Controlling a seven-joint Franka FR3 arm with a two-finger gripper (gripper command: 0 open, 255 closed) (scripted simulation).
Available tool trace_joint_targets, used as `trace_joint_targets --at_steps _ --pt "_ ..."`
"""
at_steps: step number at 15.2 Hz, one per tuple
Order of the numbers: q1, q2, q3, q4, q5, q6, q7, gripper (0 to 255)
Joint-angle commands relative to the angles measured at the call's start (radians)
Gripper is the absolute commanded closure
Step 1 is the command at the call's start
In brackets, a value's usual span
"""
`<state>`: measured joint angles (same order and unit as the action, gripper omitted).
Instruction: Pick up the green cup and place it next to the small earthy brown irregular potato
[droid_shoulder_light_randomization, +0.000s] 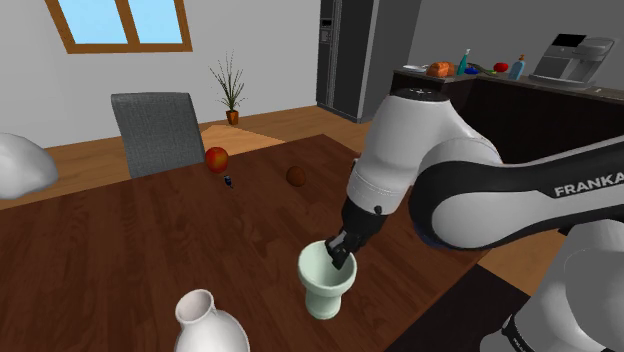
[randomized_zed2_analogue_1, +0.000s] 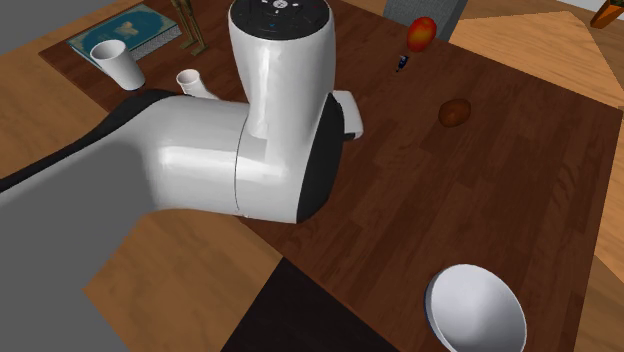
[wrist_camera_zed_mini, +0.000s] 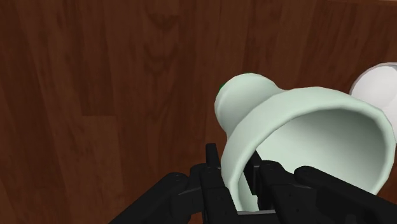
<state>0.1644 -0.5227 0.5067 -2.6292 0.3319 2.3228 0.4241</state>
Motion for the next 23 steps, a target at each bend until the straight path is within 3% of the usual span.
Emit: trace_joint_targets --at_steps 1,23 --pt "0.002 -0.019 -0.009 0.014 -0.002 -0.033 -0.001 255" --pt "-0.013 -0.100 -0.082 0.253 -0.051 -0.353 0.011 255"
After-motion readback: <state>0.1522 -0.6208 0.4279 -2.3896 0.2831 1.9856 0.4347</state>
